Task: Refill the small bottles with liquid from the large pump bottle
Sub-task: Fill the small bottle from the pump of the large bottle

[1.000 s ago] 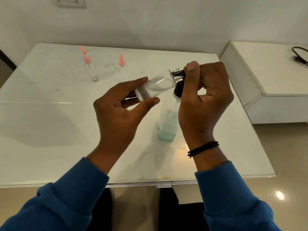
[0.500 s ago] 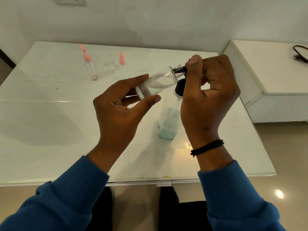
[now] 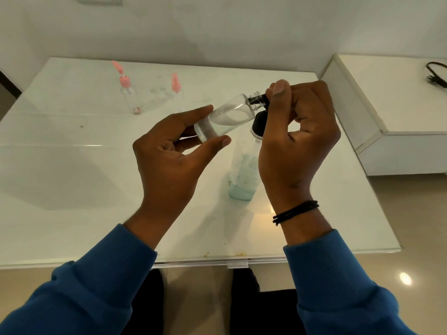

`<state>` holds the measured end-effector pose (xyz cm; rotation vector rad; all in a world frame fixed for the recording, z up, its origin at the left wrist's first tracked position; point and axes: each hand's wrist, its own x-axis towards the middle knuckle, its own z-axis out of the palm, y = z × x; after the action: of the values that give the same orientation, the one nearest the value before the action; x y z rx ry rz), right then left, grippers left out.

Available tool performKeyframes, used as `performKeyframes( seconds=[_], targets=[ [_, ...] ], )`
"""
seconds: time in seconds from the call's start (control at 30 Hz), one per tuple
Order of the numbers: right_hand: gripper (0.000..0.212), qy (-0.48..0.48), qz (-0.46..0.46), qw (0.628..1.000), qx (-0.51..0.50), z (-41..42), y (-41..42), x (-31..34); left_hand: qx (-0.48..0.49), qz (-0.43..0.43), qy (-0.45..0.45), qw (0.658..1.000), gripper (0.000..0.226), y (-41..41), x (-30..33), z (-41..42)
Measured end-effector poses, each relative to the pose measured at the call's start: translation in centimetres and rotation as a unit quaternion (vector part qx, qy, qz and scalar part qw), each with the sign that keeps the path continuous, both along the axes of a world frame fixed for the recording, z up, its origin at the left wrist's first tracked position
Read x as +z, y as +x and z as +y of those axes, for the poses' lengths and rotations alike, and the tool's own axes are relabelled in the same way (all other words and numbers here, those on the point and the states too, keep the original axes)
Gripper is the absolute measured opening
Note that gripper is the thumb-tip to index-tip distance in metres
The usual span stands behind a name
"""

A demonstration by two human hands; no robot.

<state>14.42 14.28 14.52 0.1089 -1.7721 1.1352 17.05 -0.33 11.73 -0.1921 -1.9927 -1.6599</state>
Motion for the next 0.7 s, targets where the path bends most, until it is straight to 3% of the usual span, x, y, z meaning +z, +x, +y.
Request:
performKeyframes(
  seconds=[0.7],
  targets=[
    [0.028,0.017,0.009,1.000,-0.003,0.32,0.03,0.27,0.003,0.002,-0.003,1.000,0.046,0.08,0.17,0.05]
  ],
)
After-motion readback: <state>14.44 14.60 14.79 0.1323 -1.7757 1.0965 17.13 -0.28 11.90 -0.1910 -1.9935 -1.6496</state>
